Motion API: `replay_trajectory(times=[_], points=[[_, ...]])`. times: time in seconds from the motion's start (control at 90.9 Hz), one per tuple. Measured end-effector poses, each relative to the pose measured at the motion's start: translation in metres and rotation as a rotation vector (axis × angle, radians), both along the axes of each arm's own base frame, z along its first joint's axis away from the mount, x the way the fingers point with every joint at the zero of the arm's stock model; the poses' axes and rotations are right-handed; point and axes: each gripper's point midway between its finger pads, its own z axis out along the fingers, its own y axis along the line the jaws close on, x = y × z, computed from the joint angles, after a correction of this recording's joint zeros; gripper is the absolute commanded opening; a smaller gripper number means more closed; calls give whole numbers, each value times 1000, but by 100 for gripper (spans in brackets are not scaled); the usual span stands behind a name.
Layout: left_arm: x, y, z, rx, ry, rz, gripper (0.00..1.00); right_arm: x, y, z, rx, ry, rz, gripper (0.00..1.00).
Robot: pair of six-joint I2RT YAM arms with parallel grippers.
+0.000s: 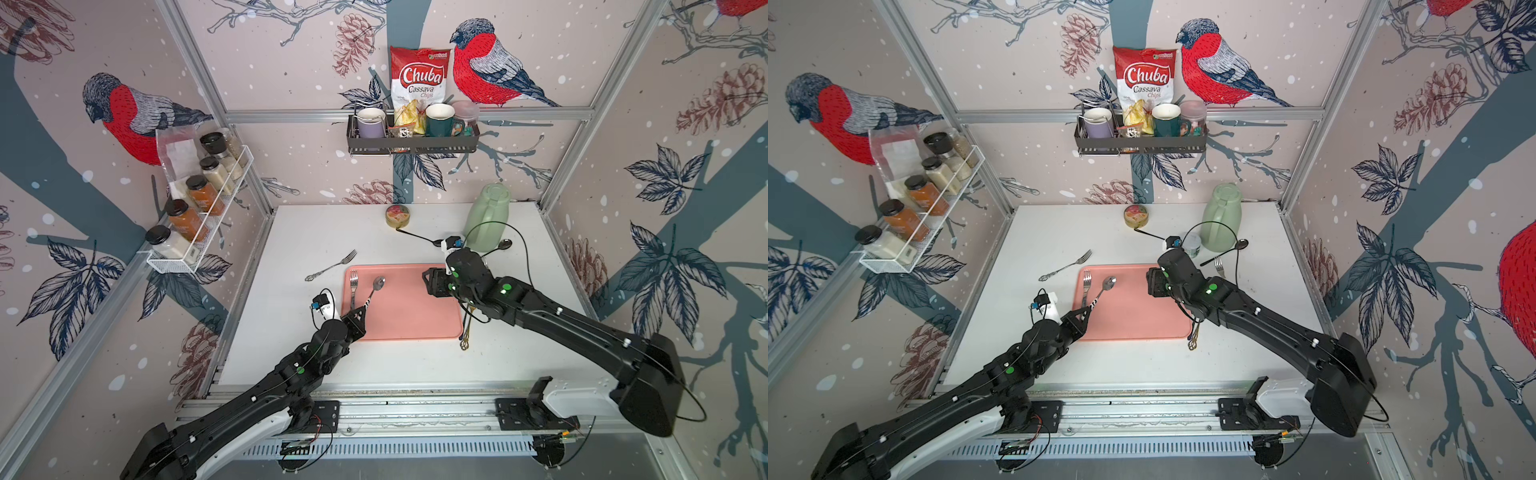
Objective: Set the spoon and fork side by side
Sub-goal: Place the spoon on the tray.
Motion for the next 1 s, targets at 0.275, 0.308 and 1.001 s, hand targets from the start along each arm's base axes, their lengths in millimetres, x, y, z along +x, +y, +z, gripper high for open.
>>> replay_trajectory(times=[0.275,0.308,1.001], points=[[0,8,-24,69,38,31,0,5,34,-66,-15,230,-71,47],[0,8,-27,76,44,30,0,6,40,-74,-15,256,-70,43],[-19,15,-66,111,114,-17,17,21,100,-167,-77,437,-45,25]])
